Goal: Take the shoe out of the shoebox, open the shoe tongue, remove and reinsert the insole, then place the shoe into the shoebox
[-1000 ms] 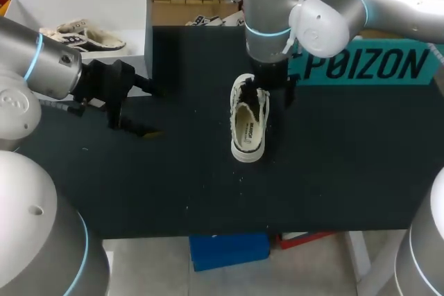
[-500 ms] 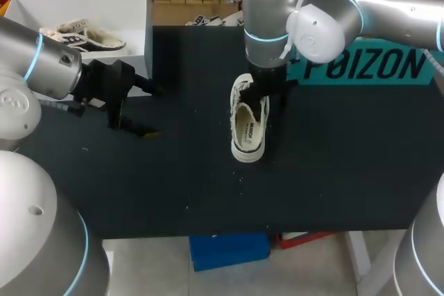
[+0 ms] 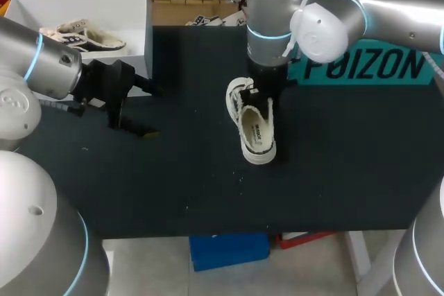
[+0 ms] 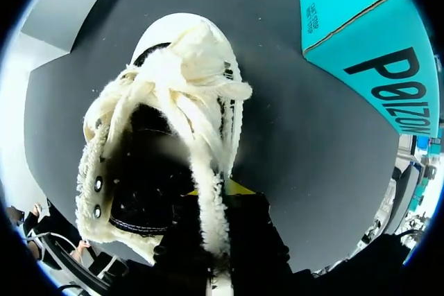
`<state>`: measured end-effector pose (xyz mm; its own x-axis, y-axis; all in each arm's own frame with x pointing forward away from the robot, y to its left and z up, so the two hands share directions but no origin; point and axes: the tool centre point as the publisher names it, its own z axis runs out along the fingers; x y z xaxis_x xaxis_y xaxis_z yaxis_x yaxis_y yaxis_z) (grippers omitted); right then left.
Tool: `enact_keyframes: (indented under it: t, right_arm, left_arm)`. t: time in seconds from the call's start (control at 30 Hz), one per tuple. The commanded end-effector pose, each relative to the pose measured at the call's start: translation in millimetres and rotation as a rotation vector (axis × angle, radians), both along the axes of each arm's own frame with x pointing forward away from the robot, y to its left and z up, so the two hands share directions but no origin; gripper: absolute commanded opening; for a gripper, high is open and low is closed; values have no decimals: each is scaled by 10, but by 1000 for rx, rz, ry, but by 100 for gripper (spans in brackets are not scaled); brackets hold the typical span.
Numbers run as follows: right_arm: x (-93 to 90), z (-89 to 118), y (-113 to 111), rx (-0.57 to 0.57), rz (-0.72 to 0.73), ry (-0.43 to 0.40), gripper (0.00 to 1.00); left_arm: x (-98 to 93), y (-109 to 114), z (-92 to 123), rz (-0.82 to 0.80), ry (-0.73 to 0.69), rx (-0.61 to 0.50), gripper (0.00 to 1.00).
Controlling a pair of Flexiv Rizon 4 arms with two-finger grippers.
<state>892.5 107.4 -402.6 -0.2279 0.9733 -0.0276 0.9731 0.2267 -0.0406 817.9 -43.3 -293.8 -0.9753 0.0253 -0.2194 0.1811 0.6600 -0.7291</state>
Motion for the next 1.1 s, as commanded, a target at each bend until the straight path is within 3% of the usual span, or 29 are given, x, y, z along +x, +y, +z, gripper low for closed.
enact_keyframes:
  t: [0.03, 0.27, 0.6, 0.77, 1.1]
  right_arm:
    - [-34, 328, -117, 29, 41, 2, 0]
    - [40, 894, -108, 29, 324, -38, 0]
    - [119, 1643, -52, -197, 914, -21, 0]
    - [197, 1778, -93, -398, 1109, 94, 0]
    - [197, 1778, -93, -398, 1109, 94, 0]
  left_arm:
    - [-10, -7, -4, 3, -3, 2, 100]
    - [-10, -7, -4, 3, -3, 2, 100]
    - [-10, -7, -4, 3, -3, 2, 100]
    - [-10, -7, -4, 3, -3, 2, 100]
    - [-10, -7, -4, 3, -3, 2, 100]
